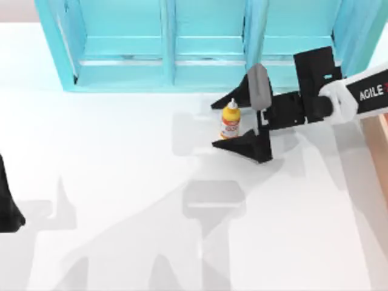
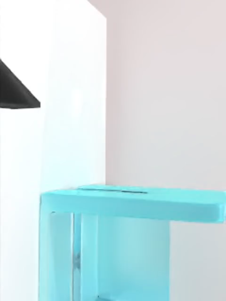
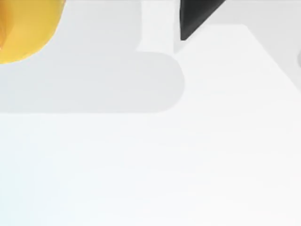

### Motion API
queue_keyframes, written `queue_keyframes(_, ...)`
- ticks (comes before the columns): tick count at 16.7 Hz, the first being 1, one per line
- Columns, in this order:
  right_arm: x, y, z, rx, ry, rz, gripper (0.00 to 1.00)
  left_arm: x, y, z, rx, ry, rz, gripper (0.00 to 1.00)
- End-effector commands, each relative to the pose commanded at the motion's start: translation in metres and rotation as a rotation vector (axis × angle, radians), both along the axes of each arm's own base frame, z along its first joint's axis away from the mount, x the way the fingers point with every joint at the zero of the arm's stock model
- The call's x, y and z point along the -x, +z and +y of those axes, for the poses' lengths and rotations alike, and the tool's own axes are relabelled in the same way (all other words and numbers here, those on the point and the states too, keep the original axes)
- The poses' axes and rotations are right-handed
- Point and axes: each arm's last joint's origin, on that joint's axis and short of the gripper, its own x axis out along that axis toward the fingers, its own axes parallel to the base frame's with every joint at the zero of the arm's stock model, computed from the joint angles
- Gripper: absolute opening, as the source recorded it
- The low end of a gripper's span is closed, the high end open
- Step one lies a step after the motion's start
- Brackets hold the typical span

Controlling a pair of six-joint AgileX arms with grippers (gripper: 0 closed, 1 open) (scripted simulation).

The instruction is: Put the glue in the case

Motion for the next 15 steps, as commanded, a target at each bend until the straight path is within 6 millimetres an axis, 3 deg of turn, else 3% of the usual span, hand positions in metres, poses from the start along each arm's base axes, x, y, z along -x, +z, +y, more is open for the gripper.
queue_keyframes(10,0.0,0.0,0.0,0.0,0.0,0.0,0.02,0.0,0.0,0.0,0.0,0.0,0.0,1.0)
queue_keyframes(15,0.0,0.0,0.0,0.0,0.0,0.0,0.0,0.0,0.0,0.0,0.0,0.0,0.0,1.0)
